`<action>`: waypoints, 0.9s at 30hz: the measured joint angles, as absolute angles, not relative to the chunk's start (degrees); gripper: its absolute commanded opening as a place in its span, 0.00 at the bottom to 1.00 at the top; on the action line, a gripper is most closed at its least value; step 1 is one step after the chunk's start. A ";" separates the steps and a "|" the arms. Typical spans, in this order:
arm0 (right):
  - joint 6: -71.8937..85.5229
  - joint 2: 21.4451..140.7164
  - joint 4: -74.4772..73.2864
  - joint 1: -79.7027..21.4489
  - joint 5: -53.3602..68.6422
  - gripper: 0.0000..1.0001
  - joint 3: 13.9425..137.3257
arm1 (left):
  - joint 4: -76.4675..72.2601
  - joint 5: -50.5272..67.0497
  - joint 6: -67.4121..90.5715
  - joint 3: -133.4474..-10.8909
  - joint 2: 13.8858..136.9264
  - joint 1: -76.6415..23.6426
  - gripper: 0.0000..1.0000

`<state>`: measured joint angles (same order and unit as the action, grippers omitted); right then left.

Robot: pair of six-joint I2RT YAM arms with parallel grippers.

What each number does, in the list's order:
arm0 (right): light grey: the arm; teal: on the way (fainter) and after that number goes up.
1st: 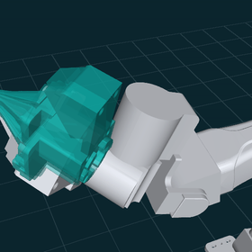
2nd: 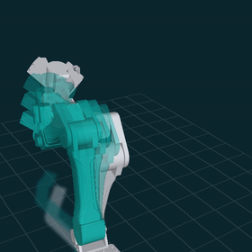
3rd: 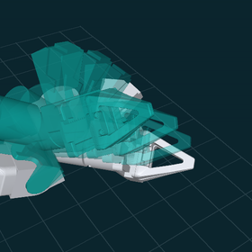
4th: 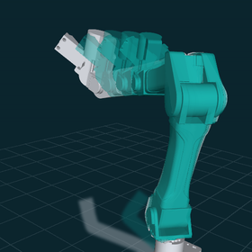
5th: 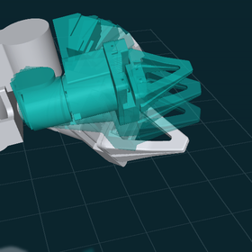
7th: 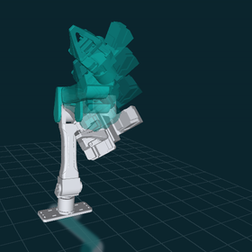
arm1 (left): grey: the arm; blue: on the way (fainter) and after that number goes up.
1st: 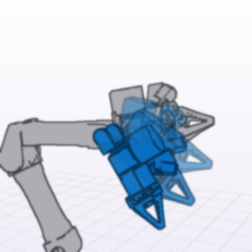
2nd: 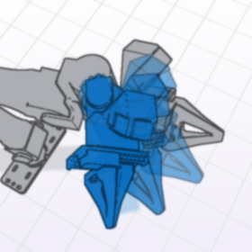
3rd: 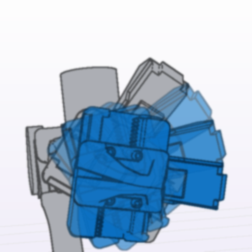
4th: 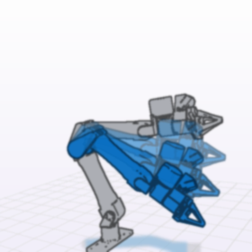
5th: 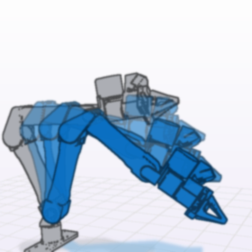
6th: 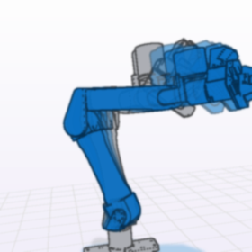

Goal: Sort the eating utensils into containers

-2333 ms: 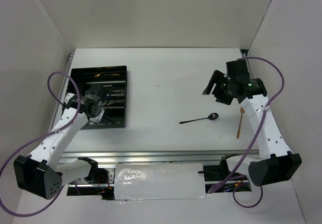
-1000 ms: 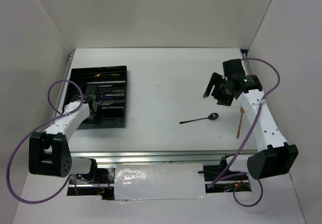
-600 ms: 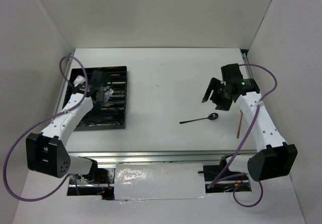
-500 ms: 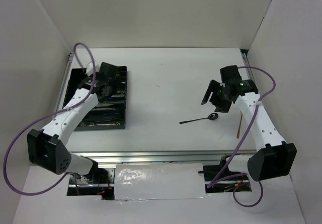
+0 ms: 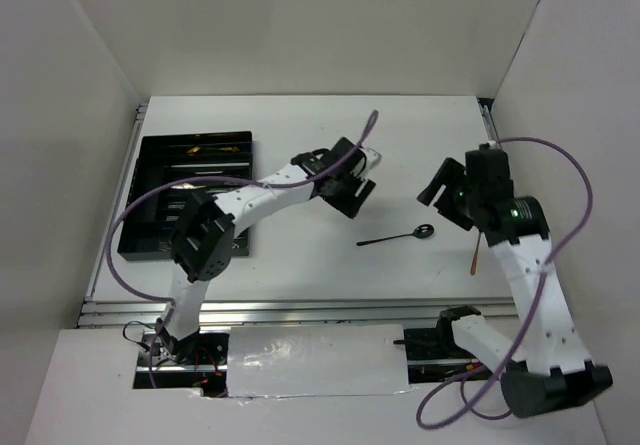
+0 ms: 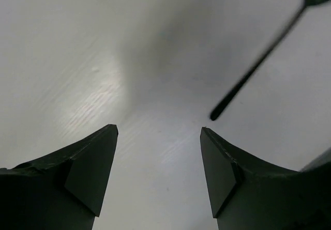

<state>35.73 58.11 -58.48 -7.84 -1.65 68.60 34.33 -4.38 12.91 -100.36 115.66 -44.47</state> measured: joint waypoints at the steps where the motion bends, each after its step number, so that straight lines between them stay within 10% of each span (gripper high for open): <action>1: 36.18 55.55 -58.17 -7.81 -2.20 0.76 68.10 | 34.28 -1.98 11.53 -101.12 117.12 -45.71 0.78; 27: 38.65 43.16 -62.00 -7.60 -10.13 0.75 69.78 | 21.54 10.39 -2.61 -109.58 132.51 -56.10 0.70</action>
